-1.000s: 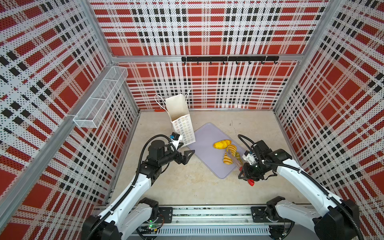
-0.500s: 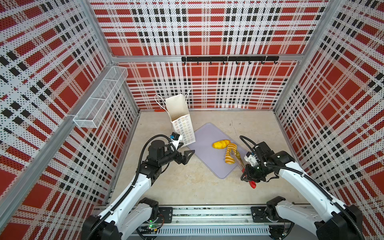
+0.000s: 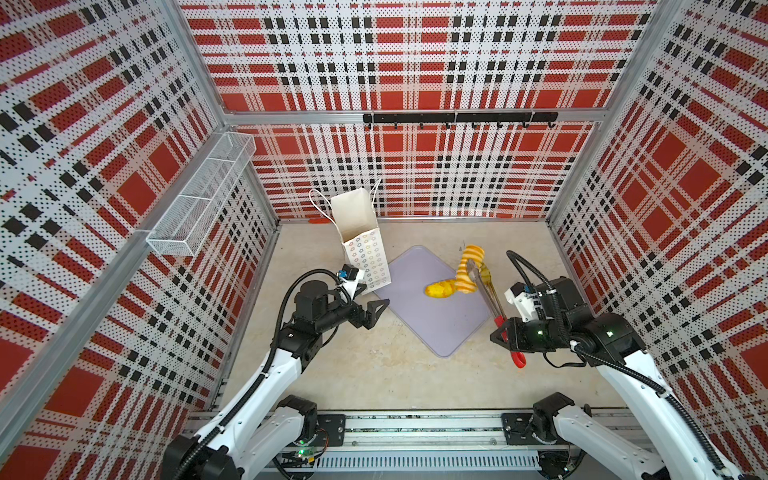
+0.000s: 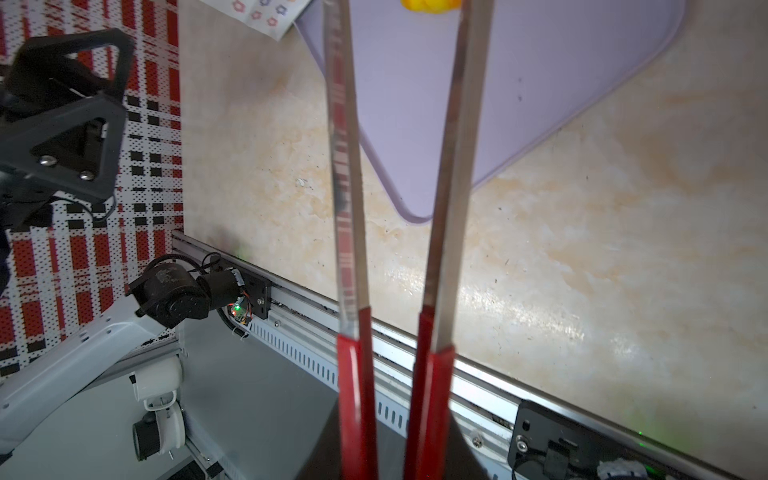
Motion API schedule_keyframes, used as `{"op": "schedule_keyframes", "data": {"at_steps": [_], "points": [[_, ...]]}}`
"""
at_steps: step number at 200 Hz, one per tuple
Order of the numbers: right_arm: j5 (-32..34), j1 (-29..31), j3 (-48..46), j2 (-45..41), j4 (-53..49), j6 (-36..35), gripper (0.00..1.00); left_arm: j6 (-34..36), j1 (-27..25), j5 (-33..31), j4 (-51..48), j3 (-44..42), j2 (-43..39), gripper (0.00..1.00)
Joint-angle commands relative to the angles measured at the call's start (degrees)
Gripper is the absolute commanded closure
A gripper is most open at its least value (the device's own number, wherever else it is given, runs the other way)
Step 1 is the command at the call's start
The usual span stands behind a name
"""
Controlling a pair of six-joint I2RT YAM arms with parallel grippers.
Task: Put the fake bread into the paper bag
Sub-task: 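Lift the ridged roll in the tongs and carry it over the bag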
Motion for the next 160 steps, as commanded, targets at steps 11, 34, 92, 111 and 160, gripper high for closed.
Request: {"op": "schedule_keyframes", "data": {"at_steps": [11, 34, 92, 111, 160], "points": [[-3.11, -0.31, 4.39, 0.11, 6.51, -7.94, 0.79, -0.82, 1.79, 0.64, 3.72, -0.24, -2.42, 0.03], [-5.01, -0.31, 7.06, 2.16, 9.66, -10.82, 0.79, -2.04, 2.95, 1.68, 5.59, -1.00, -3.30, 0.03], [-9.15, 1.35, 15.39, 9.65, 20.67, -15.63, 0.79, -4.50, 10.09, 4.34, 9.19, -2.10, -4.39, 0.03], [-7.33, 3.41, 19.25, 13.48, 21.03, -17.88, 0.79, -5.06, 11.27, 4.73, 10.02, -2.38, -4.78, 0.03], [-4.38, 7.39, 23.84, 19.48, 23.37, -20.56, 0.80, -5.43, 12.17, 5.33, 10.66, -2.63, -4.48, 0.03]]}}
